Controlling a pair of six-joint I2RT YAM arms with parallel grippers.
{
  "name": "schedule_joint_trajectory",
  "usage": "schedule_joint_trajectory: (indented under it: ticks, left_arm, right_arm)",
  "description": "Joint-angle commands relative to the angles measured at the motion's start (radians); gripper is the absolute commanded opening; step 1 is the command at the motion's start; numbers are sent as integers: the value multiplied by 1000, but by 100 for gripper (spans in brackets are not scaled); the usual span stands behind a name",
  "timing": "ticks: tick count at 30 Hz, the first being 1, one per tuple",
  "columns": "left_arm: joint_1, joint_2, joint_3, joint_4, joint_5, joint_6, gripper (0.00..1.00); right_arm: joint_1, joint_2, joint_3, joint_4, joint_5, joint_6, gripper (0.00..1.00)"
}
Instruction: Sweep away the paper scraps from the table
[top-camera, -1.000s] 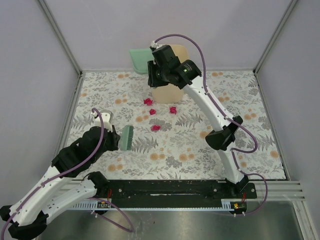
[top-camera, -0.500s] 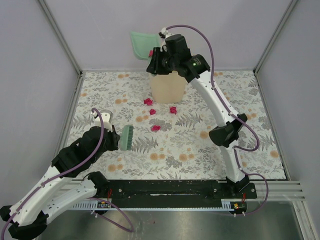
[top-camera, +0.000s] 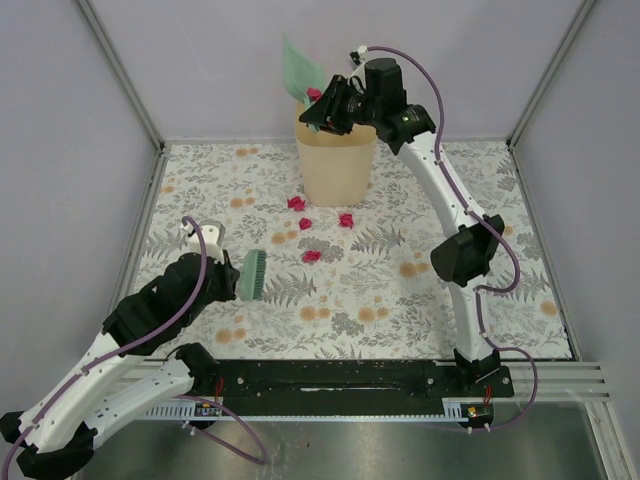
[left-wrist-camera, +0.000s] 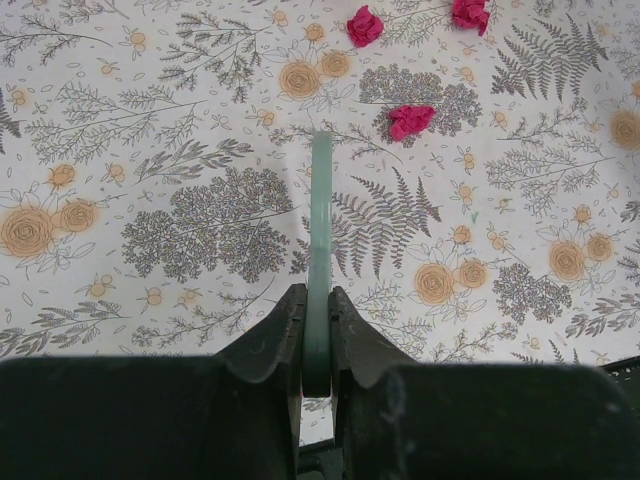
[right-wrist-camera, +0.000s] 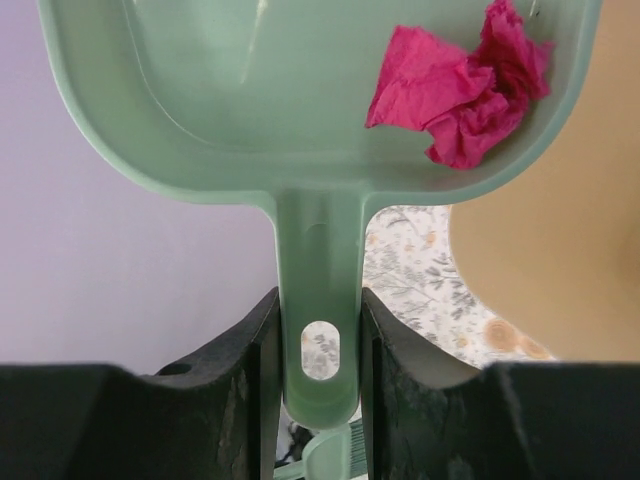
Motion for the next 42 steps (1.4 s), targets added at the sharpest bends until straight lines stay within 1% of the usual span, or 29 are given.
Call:
schedule_joint_trajectory:
  ticks: [1,3,5,9,11,13,16,22,26,30,37,40,42]
  left_arm:
    - [5,-8,-11,58,-36,-9,0]
    - [5,-3,-6,58,-39,-11,0]
    - [5,-3,-9,55,-41,-11,0]
    - [5,-3,-6,55,-46,-13,0]
    - [7,0,-7,55,-47,-14,0]
    - [5,1,-7,54,-49,-14,0]
    - [8,4,-6,54,-47,-14,0]
    - [7,9,-6,52,-55,-17,0]
    - [7,6,-6,51,-53,-16,0]
    - [7,9,-4,52,-53,-17,0]
    - [8,23,-4,49,-58,-17,0]
    - [10,27,0,49,-66,-19,0]
    - [10,31,6,40,-78,-25,0]
  right_arm:
    - [-58,-69,-116,294,-183,232,0]
    - [-78,-92,-192,415,-220,324,0]
    - [-98,-121,-309,591,-247,444,0]
    - [-129,-184,-570,1077,-265,763,0]
    - [-143,-195,-648,1262,-258,893,0]
    - [-151,-197,-688,1397,-251,981,0]
    - [-155,-178,-725,1543,-235,1110,0]
    - [-155,-106,-754,1851,-153,1380,0]
    - [-154,-97,-769,1925,-128,1449,0]
    - [-152,-141,-815,1924,-163,1433,0]
    - [-138,-284,-935,1826,-310,1324,0]
    - [-114,-358,-998,1721,-379,1211,0]
    - [-89,-408,-1029,1594,-434,1097,0]
